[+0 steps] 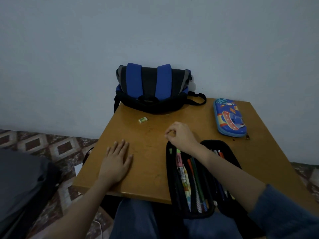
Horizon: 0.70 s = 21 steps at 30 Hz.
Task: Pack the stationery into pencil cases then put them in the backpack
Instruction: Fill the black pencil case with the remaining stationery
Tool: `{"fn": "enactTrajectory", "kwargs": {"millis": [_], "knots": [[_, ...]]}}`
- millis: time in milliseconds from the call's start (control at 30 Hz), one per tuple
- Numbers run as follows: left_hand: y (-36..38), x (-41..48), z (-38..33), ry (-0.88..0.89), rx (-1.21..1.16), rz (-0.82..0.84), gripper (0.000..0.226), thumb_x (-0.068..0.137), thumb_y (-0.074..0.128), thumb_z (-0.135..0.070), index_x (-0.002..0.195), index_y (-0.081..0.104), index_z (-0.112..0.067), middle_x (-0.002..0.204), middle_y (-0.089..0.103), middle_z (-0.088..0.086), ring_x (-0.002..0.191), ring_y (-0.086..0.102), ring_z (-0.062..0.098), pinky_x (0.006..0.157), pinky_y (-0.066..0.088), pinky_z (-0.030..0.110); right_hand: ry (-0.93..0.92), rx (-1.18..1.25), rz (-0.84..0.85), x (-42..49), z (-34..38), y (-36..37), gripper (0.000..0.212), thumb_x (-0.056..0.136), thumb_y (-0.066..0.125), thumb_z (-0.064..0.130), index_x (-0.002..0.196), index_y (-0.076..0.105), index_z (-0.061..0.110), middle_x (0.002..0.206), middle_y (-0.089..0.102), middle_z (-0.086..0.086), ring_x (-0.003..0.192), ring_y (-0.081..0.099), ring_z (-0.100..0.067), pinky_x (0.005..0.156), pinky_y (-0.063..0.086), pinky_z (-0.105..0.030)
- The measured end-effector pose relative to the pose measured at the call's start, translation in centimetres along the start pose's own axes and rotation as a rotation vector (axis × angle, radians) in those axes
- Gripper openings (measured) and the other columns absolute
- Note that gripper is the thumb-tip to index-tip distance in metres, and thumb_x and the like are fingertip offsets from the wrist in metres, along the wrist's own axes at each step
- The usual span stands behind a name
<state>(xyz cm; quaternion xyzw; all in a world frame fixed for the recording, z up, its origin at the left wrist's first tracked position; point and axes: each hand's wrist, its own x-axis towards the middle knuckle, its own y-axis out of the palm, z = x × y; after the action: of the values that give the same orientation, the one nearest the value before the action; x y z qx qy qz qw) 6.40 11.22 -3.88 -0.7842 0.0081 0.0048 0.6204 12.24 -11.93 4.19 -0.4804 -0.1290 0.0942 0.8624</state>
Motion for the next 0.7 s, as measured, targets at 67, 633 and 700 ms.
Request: {"fn": "enactTrajectory", "kwargs": {"millis": [67,633,700], "knots": [[-0.1,0.2,0.2,-0.007,-0.023,-0.012,0.070,0.090,0.013,-0.058,0.150,0.012,-0.022,0.157,0.006,-0.005,0.145,-0.001,0.015,0.116,-0.002,0.031,-0.030,-0.028,0.011,1.9,1.1,1.0,0.019,0.090,0.059,0.021,0.104,0.068,0.013,0.118,0.058,-0.005,0.109,0.053,-0.021,0.088,0.044,-0.030],[0.1,0.2,0.3,-0.012,-0.095,-0.073,0.068,0.085,0.016,-0.057,0.147,0.021,-0.028,0.156,0.013,-0.011,0.145,0.003,0.011,0.116,0.000,0.030,-0.001,-0.350,0.373,10.7,3.1,7.1,0.070,0.090,0.038,0.003,0.150,0.012,0.029,0.159,0.000,0.003,0.143,0.011,-0.030,0.115,0.021,-0.046],[0.2,0.3,0.3,-0.012,-0.085,-0.072,0.068,0.085,0.015,-0.057,0.147,0.020,-0.028,0.156,0.012,-0.011,0.145,0.002,0.010,0.116,0.000,0.029,-0.032,-0.331,0.324,10.6,2.7,7.3,0.059,0.093,0.037,0.004,0.146,0.028,0.026,0.156,0.019,0.000,0.139,0.023,-0.029,0.112,0.026,-0.043]]}}
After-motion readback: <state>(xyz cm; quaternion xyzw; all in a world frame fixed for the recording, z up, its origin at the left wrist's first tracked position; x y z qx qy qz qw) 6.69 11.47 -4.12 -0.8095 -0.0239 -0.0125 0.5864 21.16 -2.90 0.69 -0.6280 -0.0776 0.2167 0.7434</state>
